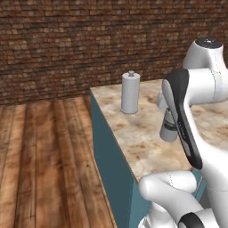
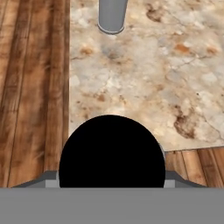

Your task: Move the drinks to the dining counter.

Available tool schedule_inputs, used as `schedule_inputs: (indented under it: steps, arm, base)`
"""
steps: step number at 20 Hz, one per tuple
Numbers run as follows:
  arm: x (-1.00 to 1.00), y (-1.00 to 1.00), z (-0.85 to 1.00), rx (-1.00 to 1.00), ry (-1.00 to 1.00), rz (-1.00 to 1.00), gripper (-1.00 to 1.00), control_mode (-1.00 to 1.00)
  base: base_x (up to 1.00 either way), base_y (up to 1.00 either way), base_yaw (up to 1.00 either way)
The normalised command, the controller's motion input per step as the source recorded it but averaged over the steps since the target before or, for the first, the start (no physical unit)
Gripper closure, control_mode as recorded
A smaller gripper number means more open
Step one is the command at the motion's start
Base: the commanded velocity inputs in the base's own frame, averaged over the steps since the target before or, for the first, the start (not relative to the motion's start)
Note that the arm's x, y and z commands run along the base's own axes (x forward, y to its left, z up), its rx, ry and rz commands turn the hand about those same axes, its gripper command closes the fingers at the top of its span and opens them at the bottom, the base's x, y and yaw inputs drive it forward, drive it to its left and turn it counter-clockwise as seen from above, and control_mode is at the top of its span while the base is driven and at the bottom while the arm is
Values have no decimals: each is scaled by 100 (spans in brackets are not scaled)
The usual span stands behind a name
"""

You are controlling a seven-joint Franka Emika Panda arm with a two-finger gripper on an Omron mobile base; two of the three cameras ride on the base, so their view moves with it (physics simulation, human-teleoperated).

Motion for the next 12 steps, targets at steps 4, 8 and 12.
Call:
schedule_inputs:
  steps: [4,8,12]
  arm:
    - [31,0,-22,0,0,0,100,-100]
    - [31,0,-31,0,0,0,100,-100]
    - [26,0,-32,0,0,0,100,-100]
  base:
    - [0,0,0]
    - [0,0,0]
    - [0,0,0]
